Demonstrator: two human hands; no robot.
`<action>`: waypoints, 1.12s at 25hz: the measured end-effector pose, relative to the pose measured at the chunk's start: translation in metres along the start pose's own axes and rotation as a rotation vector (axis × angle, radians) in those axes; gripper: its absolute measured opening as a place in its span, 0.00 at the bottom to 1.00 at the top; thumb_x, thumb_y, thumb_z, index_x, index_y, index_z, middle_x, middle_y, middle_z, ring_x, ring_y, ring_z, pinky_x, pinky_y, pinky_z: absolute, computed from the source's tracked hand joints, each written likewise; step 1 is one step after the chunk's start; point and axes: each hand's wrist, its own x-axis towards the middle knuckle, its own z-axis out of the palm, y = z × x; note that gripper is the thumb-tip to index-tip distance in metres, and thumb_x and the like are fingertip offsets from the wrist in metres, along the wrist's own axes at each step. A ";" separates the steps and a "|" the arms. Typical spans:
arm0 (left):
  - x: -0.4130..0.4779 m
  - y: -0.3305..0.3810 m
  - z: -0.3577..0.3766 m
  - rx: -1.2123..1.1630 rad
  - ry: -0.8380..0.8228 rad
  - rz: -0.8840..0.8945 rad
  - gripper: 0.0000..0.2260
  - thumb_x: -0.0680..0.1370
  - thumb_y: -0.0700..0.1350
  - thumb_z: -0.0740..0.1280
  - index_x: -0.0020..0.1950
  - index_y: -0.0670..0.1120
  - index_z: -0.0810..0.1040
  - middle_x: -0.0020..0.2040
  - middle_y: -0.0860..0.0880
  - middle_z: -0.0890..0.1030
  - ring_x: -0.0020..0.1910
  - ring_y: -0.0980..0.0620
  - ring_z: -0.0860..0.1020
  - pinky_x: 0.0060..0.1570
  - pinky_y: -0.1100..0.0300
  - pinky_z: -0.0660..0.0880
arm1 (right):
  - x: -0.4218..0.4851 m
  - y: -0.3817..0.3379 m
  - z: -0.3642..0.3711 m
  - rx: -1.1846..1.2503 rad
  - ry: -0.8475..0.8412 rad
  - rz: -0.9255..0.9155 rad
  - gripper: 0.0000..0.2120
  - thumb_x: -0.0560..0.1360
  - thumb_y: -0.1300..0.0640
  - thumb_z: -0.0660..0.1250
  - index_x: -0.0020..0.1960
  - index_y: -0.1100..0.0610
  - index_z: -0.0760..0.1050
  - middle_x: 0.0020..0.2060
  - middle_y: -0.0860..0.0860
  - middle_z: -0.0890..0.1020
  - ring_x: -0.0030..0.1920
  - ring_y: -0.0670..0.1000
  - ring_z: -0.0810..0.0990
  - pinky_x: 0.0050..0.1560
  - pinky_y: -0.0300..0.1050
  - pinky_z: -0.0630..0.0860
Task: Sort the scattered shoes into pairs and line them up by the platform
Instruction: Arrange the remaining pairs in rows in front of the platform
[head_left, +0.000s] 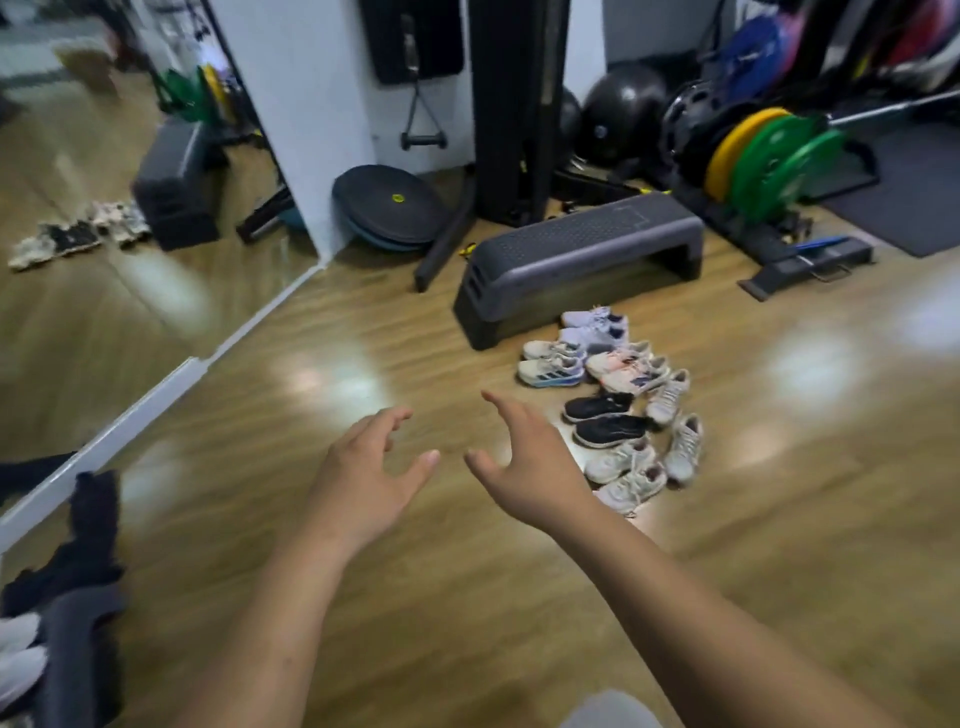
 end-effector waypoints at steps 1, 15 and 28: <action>0.010 0.022 0.022 0.010 -0.015 0.010 0.23 0.72 0.54 0.72 0.65 0.53 0.74 0.60 0.53 0.78 0.54 0.53 0.78 0.56 0.58 0.74 | 0.003 0.023 -0.022 0.006 0.007 0.014 0.32 0.74 0.46 0.67 0.75 0.46 0.59 0.69 0.49 0.69 0.69 0.49 0.67 0.66 0.42 0.63; 0.166 0.303 0.316 0.047 -0.458 0.421 0.18 0.74 0.53 0.71 0.63 0.52 0.76 0.57 0.54 0.78 0.50 0.55 0.78 0.49 0.61 0.71 | -0.014 0.283 -0.303 -0.015 0.419 0.479 0.30 0.72 0.45 0.66 0.72 0.45 0.64 0.64 0.48 0.74 0.65 0.50 0.71 0.61 0.45 0.68; 0.351 0.464 0.507 -0.110 -0.635 0.300 0.15 0.76 0.55 0.68 0.62 0.55 0.76 0.52 0.54 0.79 0.46 0.64 0.77 0.40 0.64 0.72 | 0.112 0.446 -0.505 -0.204 0.366 0.645 0.26 0.73 0.44 0.65 0.70 0.44 0.66 0.64 0.47 0.74 0.64 0.49 0.72 0.60 0.47 0.72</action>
